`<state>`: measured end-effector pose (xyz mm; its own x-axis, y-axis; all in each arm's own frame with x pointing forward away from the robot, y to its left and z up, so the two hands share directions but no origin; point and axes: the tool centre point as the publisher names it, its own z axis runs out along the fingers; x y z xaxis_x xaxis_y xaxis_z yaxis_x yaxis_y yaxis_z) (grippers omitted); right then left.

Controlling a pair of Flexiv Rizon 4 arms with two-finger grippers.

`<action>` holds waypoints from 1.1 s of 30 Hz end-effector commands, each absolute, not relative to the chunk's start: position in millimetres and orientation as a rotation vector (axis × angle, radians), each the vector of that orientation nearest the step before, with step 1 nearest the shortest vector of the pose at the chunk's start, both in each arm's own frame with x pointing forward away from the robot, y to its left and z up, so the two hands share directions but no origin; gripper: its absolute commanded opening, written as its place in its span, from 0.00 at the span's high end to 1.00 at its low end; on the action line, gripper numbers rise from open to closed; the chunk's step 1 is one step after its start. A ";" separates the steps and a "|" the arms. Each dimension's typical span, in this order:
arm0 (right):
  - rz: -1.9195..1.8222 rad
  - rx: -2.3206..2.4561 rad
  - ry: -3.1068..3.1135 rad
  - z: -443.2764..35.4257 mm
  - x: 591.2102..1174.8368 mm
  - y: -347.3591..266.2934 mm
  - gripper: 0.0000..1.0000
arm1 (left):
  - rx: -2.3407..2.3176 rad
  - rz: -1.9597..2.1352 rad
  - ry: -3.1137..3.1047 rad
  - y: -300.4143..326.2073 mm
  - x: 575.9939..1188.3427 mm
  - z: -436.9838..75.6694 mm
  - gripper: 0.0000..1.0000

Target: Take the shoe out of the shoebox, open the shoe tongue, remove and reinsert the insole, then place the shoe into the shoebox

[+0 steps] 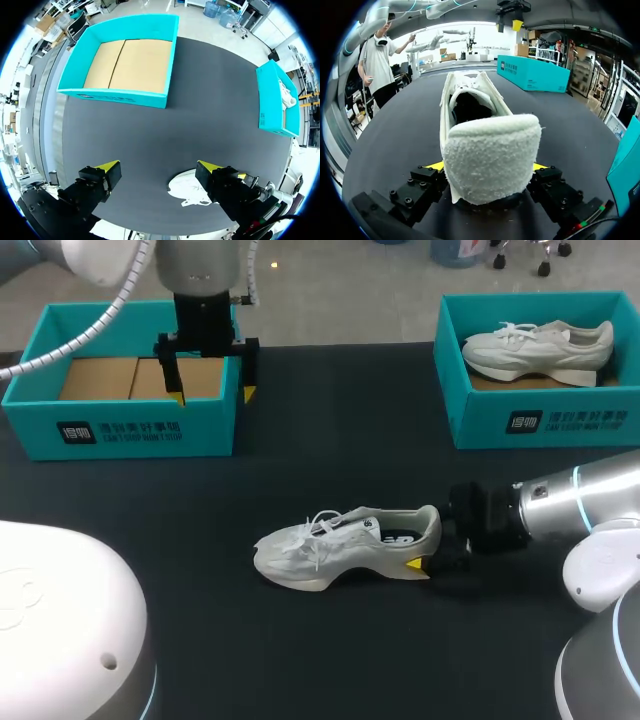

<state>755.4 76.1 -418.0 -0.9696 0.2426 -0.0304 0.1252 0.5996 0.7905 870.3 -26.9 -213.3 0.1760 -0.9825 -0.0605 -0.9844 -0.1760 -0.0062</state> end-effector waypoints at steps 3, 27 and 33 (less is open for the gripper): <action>1.305 0.313 2.690 -419.0 755.0 78.4 1.00 | -2.366 0.030 1.956 -56.9 840.3 -215.0 0.00; 1.305 0.313 2.690 -419.0 755.0 78.4 1.00 | -2.206 0.065 2.211 -177.1 768.4 -262.0 0.00; 1.305 0.313 2.690 -419.0 755.0 78.4 1.00 | -2.153 0.099 2.250 -198.6 759.0 -276.2 0.00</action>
<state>755.3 76.1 -418.1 -0.9697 0.2426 -0.0303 0.1253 0.5995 0.7905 758.0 -180.2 -267.2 -0.0389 -0.9987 -0.0337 -0.9990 0.0382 0.0219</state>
